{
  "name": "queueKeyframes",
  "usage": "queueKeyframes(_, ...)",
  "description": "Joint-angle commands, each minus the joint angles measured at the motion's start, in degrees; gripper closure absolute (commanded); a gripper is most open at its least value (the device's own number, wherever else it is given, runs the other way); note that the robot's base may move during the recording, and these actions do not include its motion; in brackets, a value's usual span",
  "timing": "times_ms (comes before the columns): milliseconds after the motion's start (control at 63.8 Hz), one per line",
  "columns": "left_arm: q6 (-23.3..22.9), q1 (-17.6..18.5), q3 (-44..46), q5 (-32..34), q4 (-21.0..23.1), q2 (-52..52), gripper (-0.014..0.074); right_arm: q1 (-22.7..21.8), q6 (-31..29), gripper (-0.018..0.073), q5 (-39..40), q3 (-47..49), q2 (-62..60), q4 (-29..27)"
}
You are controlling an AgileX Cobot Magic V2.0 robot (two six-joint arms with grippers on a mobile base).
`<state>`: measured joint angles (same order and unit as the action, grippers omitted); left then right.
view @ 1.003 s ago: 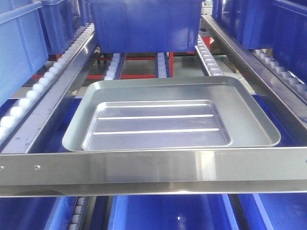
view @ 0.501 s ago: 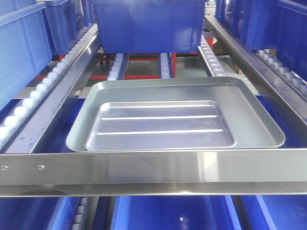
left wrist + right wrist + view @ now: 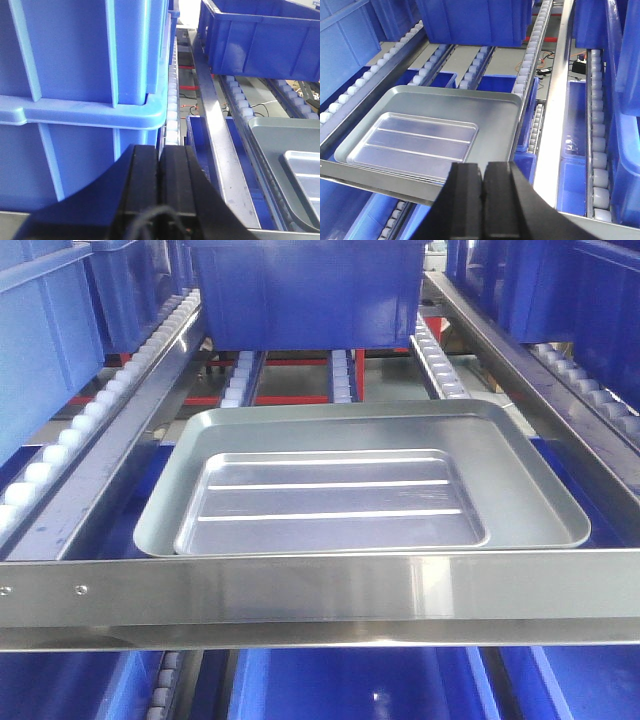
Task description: Grab silver tray and stack on right shelf
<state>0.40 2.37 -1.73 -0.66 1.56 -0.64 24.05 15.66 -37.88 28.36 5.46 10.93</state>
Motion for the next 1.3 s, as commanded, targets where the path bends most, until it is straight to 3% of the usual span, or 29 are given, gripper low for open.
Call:
queueKeyframes(0,0.2,-0.1,-1.1,5.5,0.5,-0.9,0.0689,-0.1,-0.5,0.0502,4.8,1.4,0.8,1.3)
queueKeyframes(439,0.2,-0.1,-1.1,5.5,0.5,-0.9,0.0689,-0.1,-0.5,0.0502,4.8,1.4,0.8,1.3)
queueKeyframes(564,0.2,-0.1,-1.1,5.5,0.5,-0.9,0.0689,-0.8,-0.5,0.0502,8.9,0.6,0.8,2.3)
queueKeyframes(658,0.2,-0.1,-1.1,5.5,0.5,-0.9,0.0689,-4.6,-0.6,0.0502,14.0,-2.0,0.8,3.7)
queueKeyframes(783,0.2,-0.1,-1.1,5.5,0.5,-0.9,0.0689,-12.8,-3.1,0.0502,21.6,-8.4,0.8,3.1)
queueKeyframes(971,0.2,-0.1,-1.1,5.5,0.5,-0.9,0.0689,-22.3,-8.9,0.0502,35.2,-20.1,-0.9,-3.8)
queueKeyframes(1128,0.2,-0.1,-1.1,5.5,0.5,-0.9,0.0689,-25.4,-9.5,0.0502,43.3,-28.7,-5.5,-9.4)
queueKeyframes(1285,0.2,-0.1,-1.1,5.5,0.5,-0.9,0.0689,-25.7,-11.1,0.0502,40.2,-28.9,-7.3,-9.8)
